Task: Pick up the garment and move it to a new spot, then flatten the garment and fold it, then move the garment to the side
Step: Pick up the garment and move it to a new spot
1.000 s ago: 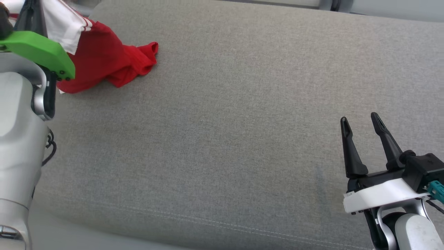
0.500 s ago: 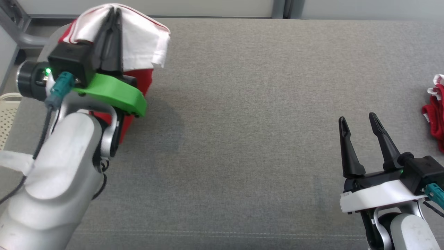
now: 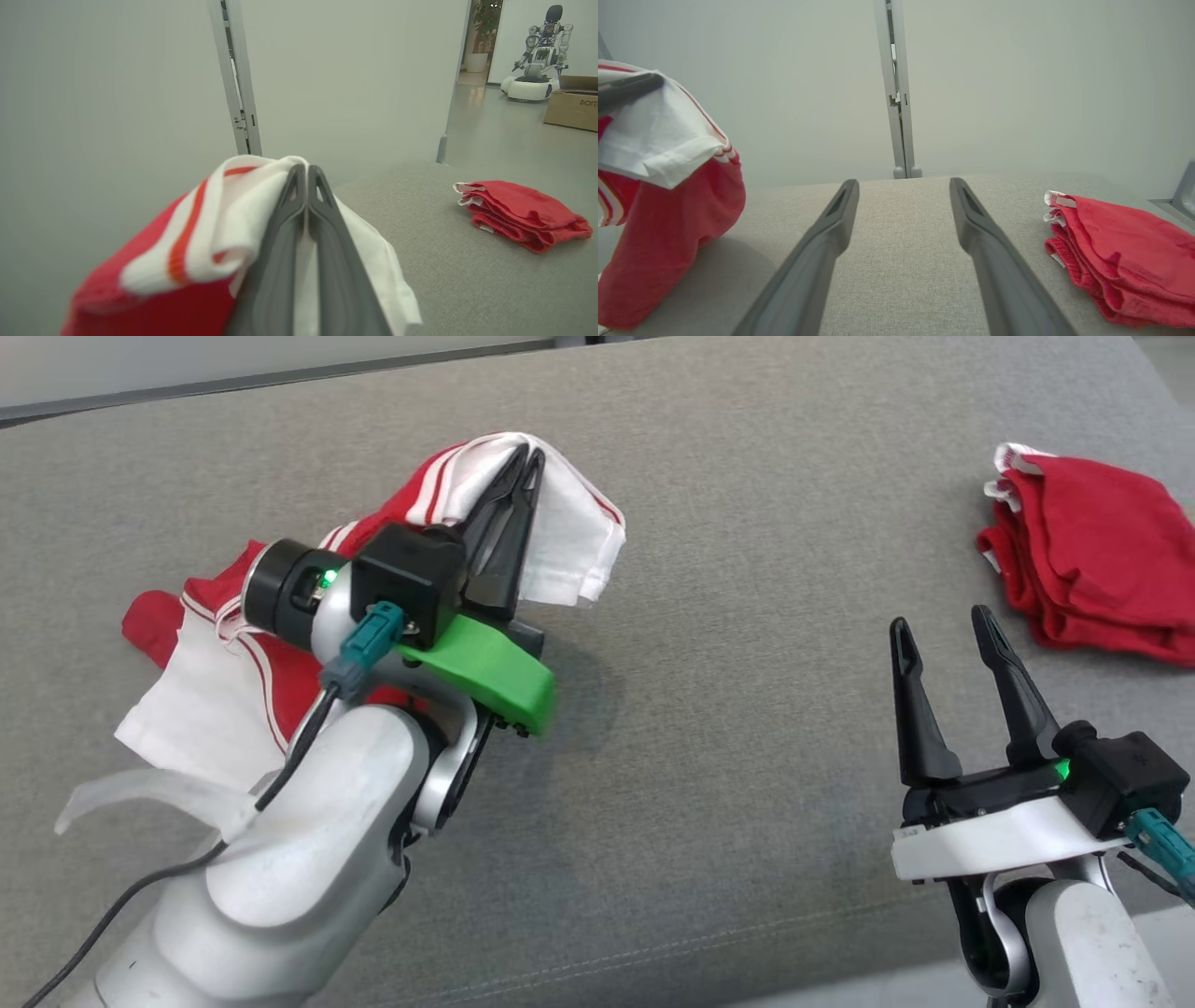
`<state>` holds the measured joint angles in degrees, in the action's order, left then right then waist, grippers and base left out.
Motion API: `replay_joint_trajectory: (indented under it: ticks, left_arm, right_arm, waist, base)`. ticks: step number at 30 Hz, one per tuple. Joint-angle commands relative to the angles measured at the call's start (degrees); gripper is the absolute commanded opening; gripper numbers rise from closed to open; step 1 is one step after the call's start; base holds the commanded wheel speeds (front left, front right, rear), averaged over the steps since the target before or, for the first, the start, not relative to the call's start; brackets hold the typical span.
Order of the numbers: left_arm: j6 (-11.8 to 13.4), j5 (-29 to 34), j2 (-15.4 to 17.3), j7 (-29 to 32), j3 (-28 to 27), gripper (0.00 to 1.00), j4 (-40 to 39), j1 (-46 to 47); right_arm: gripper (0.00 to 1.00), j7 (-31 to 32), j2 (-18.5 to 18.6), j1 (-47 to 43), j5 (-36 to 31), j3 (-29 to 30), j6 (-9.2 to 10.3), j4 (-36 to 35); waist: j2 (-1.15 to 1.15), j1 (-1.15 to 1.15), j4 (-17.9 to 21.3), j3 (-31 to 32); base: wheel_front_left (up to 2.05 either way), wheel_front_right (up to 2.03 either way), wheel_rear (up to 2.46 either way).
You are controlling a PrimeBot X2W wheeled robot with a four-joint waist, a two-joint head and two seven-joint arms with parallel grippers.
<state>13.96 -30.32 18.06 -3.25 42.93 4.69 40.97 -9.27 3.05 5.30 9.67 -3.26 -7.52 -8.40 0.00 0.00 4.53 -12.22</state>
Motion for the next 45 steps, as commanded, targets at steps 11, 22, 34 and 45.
replay_joint_trajectory:
  ticks: [11, 22, 34, 45]
  left_arm:
    - [-4.95, -0.11, -4.12, 4.48, 4.60, 0.00, 10.14, 6.64]
    - [-11.22, -2.07, -8.98, 2.85, 7.56, 1.00, 22.72, 8.60]
    - [-14.16, -1.09, -10.13, -3.12, 10.59, 1.00, 16.90, 6.26]
    - [-6.25, -2.65, -1.14, -5.64, 4.30, 1.00, 6.39, -0.99]
  right_arm:
    - [1.00, -4.19, -0.13, 2.56, 4.27, -1.81, 0.06, 3.82]
    - [1.00, -5.86, -0.14, 4.15, 6.27, -1.76, 0.06, 6.40]
    - [1.00, -6.02, -0.09, 4.89, 4.12, 0.22, 0.06, 7.58]
    - [1.00, -5.11, -0.07, 4.00, 1.93, 1.02, 0.06, 7.93]
  waist:
    - [0.00, 0.00, 17.66, -10.20]
    - [0.00, 0.00, 18.62, -13.95]
    - [0.00, 0.00, 12.70, -10.64]
    - [0.00, 0.00, 5.94, -6.34]
  base:
    - [0.00, 0.00, 0.00]
    - [0.00, 0.00, 0.00]
    - [0.00, 0.00, 0.00]
    - [0.00, 0.00, 0.00]
